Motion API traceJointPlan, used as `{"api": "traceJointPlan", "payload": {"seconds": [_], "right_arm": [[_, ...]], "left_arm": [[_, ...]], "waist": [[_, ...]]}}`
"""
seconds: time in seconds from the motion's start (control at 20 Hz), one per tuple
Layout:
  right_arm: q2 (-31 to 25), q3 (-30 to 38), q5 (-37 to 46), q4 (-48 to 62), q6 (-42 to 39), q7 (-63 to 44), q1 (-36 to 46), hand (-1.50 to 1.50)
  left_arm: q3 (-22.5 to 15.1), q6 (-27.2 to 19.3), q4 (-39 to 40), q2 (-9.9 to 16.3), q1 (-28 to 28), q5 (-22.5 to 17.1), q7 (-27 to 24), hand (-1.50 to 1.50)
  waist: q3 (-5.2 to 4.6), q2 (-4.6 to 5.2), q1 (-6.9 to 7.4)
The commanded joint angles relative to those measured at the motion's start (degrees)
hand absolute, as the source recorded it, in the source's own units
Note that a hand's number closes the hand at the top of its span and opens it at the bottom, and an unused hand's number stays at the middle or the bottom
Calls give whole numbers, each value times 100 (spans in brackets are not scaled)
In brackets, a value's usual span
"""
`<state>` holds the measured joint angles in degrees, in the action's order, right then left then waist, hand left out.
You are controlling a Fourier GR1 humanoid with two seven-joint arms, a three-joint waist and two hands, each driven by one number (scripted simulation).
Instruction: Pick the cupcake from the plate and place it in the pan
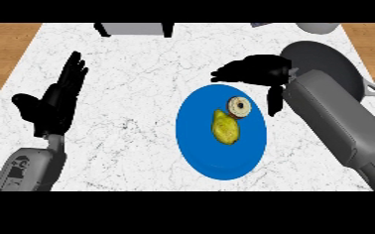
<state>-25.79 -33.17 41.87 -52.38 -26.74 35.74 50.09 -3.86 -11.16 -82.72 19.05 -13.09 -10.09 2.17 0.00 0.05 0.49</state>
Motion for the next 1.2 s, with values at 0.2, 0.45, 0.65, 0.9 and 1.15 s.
{"api": "traceJointPlan", "payload": {"seconds": [0.2,0.45,0.65,0.9,1.15], "right_arm": [[180,-24,836,-142,-95,-119,-184,-150],[719,119,1150,95,-238,-296,-154,-150],[887,181,1555,723,157,-9,74,-150],[912,220,1949,585,228,11,-303,-150],[1130,327,2360,1390,545,183,-149,-150]], "left_arm": [[-7,-70,-135,-170,-231,279,438,0],[185,182,-178,-148,91,264,165,0],[94,-78,-229,-371,-160,521,363,0],[343,168,-24,-389,-243,398,299,0],[559,394,129,-328,-152,355,74,0]], "waist": [[1,-7,-33],[0,-5,2],[2,8,25],[0,-3,-26],[0,13,6]]}}
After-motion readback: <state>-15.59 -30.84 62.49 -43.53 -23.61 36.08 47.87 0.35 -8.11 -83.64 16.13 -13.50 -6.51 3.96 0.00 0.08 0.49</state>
